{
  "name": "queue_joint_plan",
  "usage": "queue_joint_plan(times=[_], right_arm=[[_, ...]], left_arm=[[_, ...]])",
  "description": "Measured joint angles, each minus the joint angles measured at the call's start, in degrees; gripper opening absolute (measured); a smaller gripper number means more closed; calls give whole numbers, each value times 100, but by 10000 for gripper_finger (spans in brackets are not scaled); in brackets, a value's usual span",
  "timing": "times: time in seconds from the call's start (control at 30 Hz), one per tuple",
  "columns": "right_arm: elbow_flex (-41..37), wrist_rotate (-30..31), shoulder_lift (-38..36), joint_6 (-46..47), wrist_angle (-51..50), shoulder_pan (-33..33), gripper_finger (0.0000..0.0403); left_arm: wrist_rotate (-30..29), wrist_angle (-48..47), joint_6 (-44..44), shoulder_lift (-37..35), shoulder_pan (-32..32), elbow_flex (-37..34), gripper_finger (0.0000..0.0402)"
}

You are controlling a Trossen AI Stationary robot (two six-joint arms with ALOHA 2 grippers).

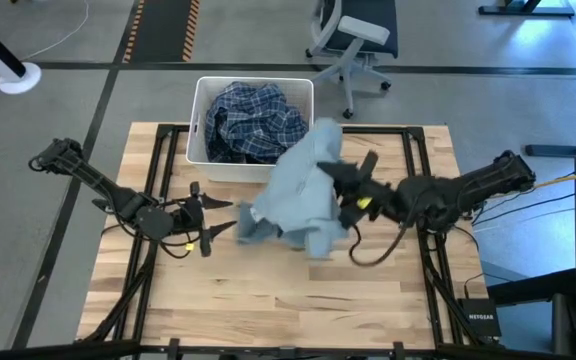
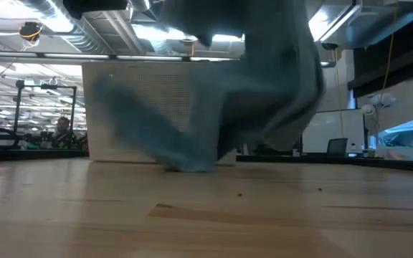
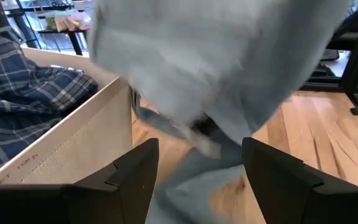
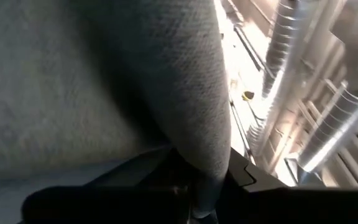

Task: Sort clothes
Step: Put the blue pants into the white bin

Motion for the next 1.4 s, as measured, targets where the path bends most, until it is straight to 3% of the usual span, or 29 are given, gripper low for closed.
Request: queue_joint_plan(times=[0.17, 0.47, 0.77, 0.9, 1.1, 1.2, 1.4], right_arm=[[736, -349, 10, -303, -9, -439, 37], [1847, -1528, 220, -289, 36, -1341, 37], [2789, -2602, 1225, -385, 741, -2426, 37], [3990, -2966, 2031, -821, 921, -2742, 37], [6267, -3734, 3306, -592, 717, -3081, 37], [5844, -4056, 3454, -566, 1528, -3307, 37], [5590, -4017, 3826, 458, 337, -3947, 37]], left_arm=[[-5, -2, -28, 0, 0, 0, 226], [-5, -108, -160, 7, 20, 0, 226], [-5, -221, -297, 9, 133, -2, 226], [-5, -261, -293, 11, 131, -4, 226], [-21, -216, -193, 17, 131, -88, 226], [-73, -201, -216, 15, 131, -216, 226], [-86, -281, -477, 20, 129, -323, 226]])
